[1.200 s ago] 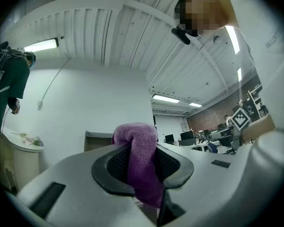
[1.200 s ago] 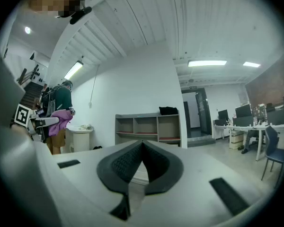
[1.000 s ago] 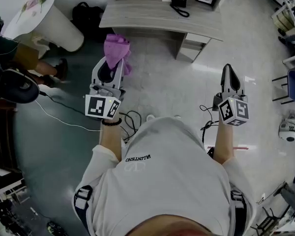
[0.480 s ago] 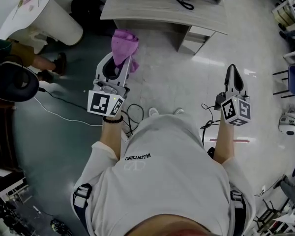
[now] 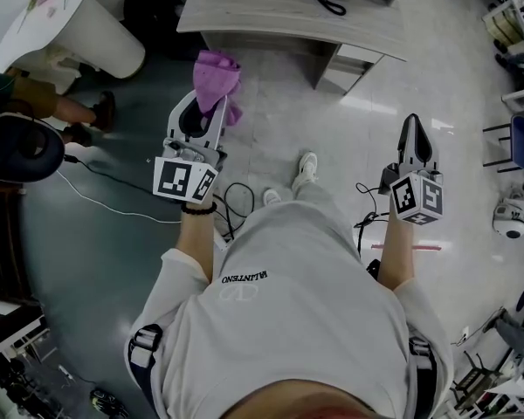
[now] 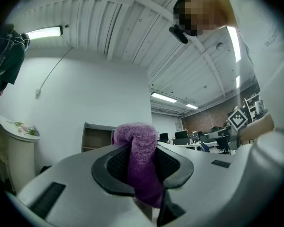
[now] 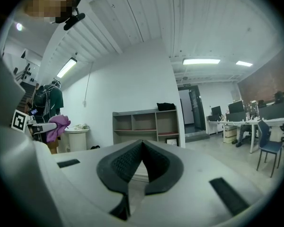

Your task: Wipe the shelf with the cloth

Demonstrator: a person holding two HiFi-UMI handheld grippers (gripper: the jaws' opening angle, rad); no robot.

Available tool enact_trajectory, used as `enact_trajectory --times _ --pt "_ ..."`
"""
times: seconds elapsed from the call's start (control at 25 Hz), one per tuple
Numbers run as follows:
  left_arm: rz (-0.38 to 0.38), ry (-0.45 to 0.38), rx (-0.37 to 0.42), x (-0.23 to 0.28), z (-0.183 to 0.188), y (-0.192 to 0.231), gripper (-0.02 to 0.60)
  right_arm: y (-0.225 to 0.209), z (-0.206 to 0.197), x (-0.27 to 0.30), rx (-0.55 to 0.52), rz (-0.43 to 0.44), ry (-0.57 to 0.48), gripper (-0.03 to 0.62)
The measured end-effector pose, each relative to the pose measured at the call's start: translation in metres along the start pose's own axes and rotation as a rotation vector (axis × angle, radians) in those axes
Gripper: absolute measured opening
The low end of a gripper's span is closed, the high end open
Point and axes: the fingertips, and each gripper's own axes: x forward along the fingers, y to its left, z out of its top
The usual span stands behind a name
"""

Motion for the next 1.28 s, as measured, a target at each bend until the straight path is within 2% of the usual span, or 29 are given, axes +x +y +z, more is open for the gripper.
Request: enact_trajectory --times 0.44,0.88,1.28 --pt "0.027 0.012 0.013 0.044 -0.005 0.018 0.104 -0.002 -0.007 0.066 0.028 0.072 0.024 -0.002" --pt "0.021 0.026 0.035 0.139 -0.017 0.022 0.104 -0.046 -0.003 0.150 0.047 0.107 0.027 -0.002" --pt "0.084 0.020 0.069 0.196 -0.018 0.014 0.104 -0.075 -0.007 0.212 0.052 0.207 0.041 -0.002"
